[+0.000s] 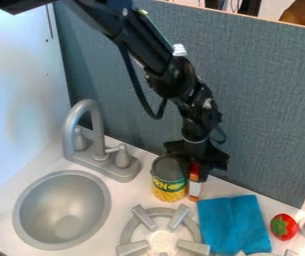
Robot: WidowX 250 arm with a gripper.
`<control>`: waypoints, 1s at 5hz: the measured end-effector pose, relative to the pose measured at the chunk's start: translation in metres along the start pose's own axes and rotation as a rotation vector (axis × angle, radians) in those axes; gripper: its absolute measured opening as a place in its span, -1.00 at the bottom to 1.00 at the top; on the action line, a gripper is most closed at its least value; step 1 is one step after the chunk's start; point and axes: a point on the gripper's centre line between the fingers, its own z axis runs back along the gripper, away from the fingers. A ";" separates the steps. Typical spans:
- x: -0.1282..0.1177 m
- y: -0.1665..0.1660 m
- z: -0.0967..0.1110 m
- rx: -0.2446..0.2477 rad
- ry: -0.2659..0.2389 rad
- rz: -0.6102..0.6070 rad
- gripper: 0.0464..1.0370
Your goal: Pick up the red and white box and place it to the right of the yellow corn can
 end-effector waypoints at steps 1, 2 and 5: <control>0.003 0.013 0.000 0.001 0.007 0.009 0.38; 0.002 0.014 -0.001 -0.001 0.012 -0.001 0.90; 0.001 0.011 0.007 -0.017 0.009 -0.004 0.93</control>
